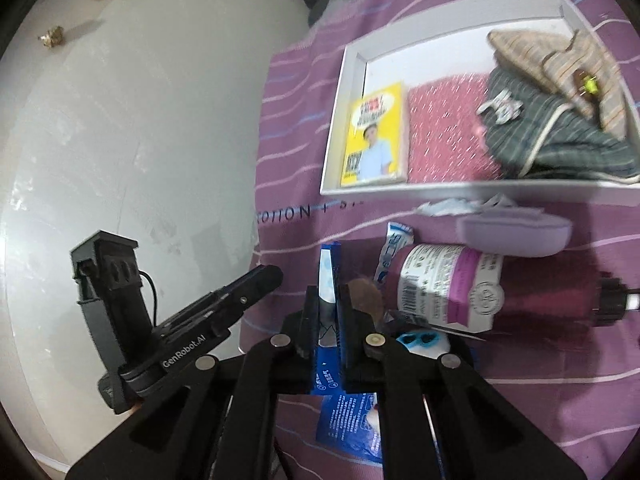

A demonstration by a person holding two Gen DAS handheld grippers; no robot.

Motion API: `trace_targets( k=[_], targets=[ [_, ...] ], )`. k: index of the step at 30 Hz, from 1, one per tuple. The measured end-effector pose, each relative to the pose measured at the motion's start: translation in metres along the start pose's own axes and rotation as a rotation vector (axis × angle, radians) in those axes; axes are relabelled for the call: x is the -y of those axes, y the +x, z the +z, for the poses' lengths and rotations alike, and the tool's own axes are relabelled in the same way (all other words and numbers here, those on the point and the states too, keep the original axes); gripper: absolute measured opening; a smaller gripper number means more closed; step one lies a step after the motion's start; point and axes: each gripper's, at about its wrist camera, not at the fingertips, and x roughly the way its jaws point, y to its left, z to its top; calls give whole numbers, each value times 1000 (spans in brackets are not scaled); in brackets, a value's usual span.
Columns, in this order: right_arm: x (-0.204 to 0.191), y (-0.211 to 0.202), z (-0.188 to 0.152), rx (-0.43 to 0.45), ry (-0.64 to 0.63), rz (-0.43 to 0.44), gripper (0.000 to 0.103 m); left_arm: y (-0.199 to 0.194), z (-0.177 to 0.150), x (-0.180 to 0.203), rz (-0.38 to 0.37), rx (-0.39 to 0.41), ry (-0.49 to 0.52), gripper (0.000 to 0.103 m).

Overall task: Organize soft objects
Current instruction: 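Grasp beige puff bag with left tool while right tool grasps blue eye-mask packet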

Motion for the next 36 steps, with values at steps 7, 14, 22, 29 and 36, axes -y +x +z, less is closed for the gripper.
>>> trace_targets(
  k=[7,14,22,29,36],
  targets=[
    [11,-37,0,94,18,-45,6,11,3,14,-67,-7,24,35],
    [28,-62,1,154,58,-81,6,32,-4,23,-74,-123,72,46],
    [31,-74,0,178,66,-73,6,61,-19,35,-49,-294,131,55],
    [36,-82,-3,197,81,-77,6,66,-22,40,-15,-281,155,22],
    [34,-79,-3,199,77,-81,6,68,-18,34,-9,-251,143,1]
  ],
)
